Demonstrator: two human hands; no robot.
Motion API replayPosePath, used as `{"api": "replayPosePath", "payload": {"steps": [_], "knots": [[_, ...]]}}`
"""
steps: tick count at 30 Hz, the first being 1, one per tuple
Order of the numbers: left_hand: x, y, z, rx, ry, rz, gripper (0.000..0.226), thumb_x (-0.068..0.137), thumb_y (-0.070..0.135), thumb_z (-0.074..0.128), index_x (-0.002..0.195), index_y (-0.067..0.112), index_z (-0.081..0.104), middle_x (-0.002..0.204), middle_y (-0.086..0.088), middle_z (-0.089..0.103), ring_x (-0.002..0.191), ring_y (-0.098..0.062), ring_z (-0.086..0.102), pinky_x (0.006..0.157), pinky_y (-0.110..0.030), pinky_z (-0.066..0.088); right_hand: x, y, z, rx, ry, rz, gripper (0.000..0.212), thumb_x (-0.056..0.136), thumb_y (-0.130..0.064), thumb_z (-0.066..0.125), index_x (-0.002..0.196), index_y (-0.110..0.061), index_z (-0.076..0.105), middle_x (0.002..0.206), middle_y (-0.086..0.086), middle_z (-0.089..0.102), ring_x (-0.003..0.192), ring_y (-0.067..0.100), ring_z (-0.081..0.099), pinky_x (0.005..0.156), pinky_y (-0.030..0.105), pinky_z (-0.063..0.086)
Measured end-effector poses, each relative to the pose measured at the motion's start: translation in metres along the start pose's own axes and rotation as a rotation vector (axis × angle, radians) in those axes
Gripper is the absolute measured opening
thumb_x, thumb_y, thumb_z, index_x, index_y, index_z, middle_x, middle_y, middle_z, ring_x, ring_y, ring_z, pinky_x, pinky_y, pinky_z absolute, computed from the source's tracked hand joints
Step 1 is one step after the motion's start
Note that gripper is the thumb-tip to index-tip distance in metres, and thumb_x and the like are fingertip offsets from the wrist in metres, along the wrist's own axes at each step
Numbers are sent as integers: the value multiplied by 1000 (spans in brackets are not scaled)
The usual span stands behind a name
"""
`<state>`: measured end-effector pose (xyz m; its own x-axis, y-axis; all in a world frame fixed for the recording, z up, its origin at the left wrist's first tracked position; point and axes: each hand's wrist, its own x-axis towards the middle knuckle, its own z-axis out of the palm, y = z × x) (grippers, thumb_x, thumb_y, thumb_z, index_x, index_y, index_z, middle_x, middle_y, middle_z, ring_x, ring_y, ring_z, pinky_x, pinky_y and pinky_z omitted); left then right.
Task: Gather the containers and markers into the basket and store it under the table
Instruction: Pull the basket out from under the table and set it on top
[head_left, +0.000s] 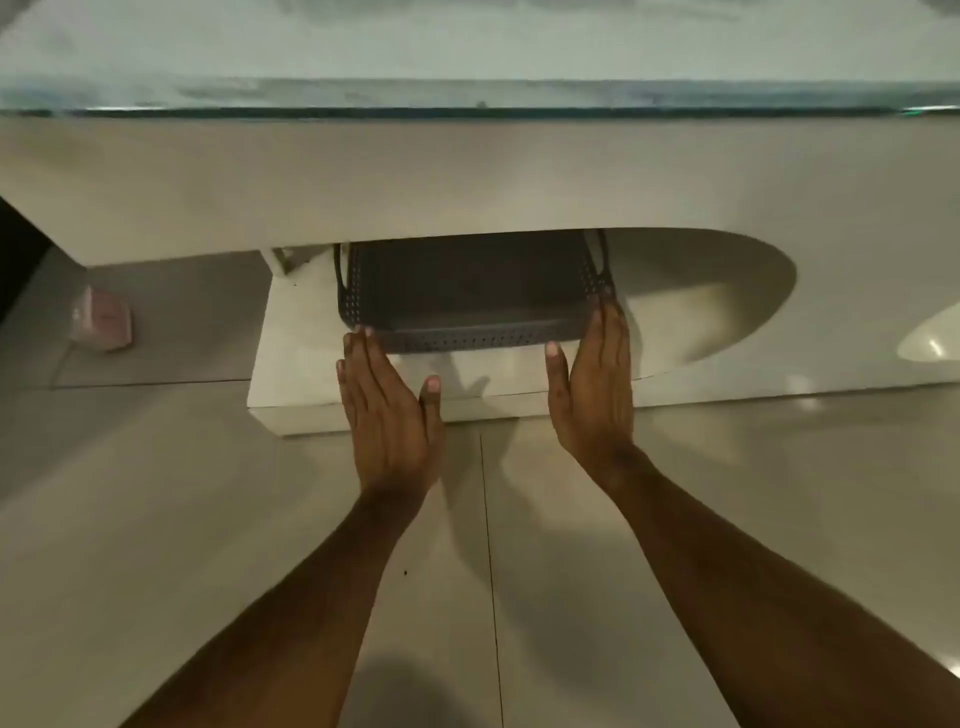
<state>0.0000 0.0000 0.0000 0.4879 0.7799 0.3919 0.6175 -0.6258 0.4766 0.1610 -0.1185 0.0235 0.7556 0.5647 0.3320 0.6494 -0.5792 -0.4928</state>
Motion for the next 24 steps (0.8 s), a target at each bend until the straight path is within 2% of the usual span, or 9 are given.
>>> {"api": "replayPosePath", "payload": {"steps": [4,7,9,10,13,16,19,22,24], "knots": [[30,-3,16,-421,131,-278,72,105,49,38,160,9,13,167,-9,20,155,-22,20,127,-42,23,22,2,20,370,108,148,65,107,-38,47,163,-16,20,168,7,23,154,24,28,123,47,37],[45,-6,20,-684,196,-384,67,107,37,44,159,7,17,165,-9,25,151,-14,25,124,-25,26,38,1,24,539,190,199,65,107,-28,52,162,-10,21,167,10,23,151,15,29,122,21,34],[56,-8,23,-866,219,-423,57,108,29,45,156,5,26,157,-8,38,141,-10,40,115,-15,37,47,5,24,619,233,234,65,107,-21,54,161,-6,23,165,12,28,145,7,31,111,1,30],[61,-10,24,-954,215,-437,51,108,25,46,153,6,32,150,-5,47,134,-6,48,107,-13,43,52,9,25,669,234,263,63,106,-16,55,160,-4,24,162,11,32,142,7,37,106,-2,31],[74,-14,25,-1128,218,-519,44,103,12,52,146,7,45,138,-4,59,123,-10,58,93,-14,50,59,15,28,857,192,383,60,102,2,54,157,-3,29,140,-3,51,121,2,57,101,8,45],[88,-20,22,-1225,172,-623,50,92,1,53,142,7,51,130,-6,64,115,-18,62,83,-15,53,70,20,29,977,171,488,61,95,13,53,152,-5,38,121,-10,61,105,2,63,100,26,53],[98,-24,16,-1239,92,-643,56,87,-5,49,141,10,54,124,-3,66,106,-16,63,73,-15,53,78,19,29,996,186,539,51,88,12,57,134,-10,54,111,-8,65,96,4,64,87,20,55],[98,-26,13,-1259,102,-648,62,85,-12,43,142,10,54,131,-9,65,107,-18,62,69,-15,54,72,15,28,1003,204,528,49,89,12,60,135,-5,57,113,-1,65,96,5,64,83,17,55],[93,-25,11,-1277,146,-659,62,84,-16,40,138,8,56,123,-7,67,101,-18,60,65,-14,52,66,14,28,1017,226,522,49,90,15,58,135,-5,57,113,-1,65,94,4,63,77,14,54]]}}
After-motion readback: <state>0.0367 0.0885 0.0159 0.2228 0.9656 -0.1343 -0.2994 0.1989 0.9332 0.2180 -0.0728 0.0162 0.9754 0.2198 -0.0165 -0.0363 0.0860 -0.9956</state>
